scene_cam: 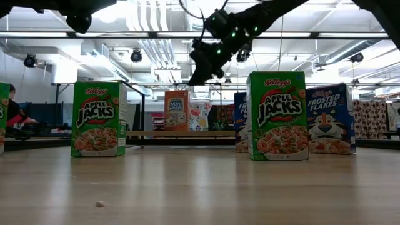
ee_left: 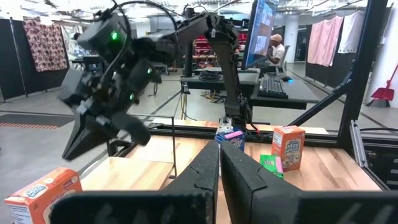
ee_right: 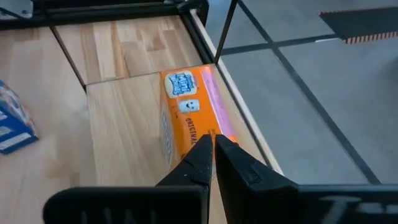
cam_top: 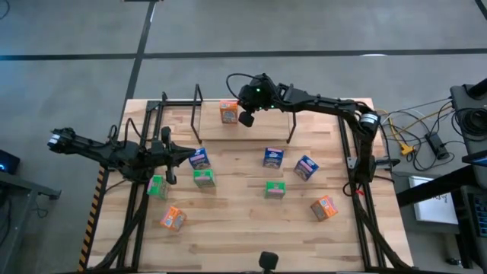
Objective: Stack cereal on shelf
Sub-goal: Put the center orange cereal box on the shelf
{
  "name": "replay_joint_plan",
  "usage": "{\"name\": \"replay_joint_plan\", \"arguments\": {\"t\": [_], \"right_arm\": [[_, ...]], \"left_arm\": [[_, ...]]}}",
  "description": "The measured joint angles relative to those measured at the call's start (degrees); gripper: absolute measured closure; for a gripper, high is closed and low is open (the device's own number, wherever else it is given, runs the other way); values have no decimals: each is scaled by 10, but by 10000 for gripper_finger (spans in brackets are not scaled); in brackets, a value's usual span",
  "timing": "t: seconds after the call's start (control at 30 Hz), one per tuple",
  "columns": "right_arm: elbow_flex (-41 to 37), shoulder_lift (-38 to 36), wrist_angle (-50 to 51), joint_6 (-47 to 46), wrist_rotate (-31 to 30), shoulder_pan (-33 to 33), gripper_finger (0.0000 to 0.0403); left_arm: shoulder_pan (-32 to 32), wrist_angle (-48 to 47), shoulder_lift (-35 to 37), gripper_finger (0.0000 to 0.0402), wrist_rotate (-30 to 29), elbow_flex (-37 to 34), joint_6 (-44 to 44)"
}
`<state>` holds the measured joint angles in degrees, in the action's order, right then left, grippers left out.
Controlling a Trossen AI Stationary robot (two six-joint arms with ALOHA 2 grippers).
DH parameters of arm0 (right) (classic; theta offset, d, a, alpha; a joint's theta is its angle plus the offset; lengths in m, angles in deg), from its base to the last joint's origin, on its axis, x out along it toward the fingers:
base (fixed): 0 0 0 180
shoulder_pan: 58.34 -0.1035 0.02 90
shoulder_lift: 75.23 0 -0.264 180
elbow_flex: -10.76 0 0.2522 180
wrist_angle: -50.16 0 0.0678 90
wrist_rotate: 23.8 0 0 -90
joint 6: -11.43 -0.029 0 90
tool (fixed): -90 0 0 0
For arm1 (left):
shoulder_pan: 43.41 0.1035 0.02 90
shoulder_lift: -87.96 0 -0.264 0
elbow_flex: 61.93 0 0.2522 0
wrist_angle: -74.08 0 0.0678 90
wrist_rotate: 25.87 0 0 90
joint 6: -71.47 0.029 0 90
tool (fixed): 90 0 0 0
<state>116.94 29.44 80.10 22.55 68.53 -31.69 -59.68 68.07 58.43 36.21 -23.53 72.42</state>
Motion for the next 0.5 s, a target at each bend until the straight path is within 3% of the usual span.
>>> {"name": "replay_joint_plan", "arguments": {"t": [0.2, 0.5], "right_arm": [[-4, 2, 40, -6, 0, 2, 394], [-6, 49, 9, -6, -10, 3, 394]], "left_arm": [[0, 0, 0, 401, 0, 0, 0], [0, 0, 0, 401, 0, 0, 0]]}}
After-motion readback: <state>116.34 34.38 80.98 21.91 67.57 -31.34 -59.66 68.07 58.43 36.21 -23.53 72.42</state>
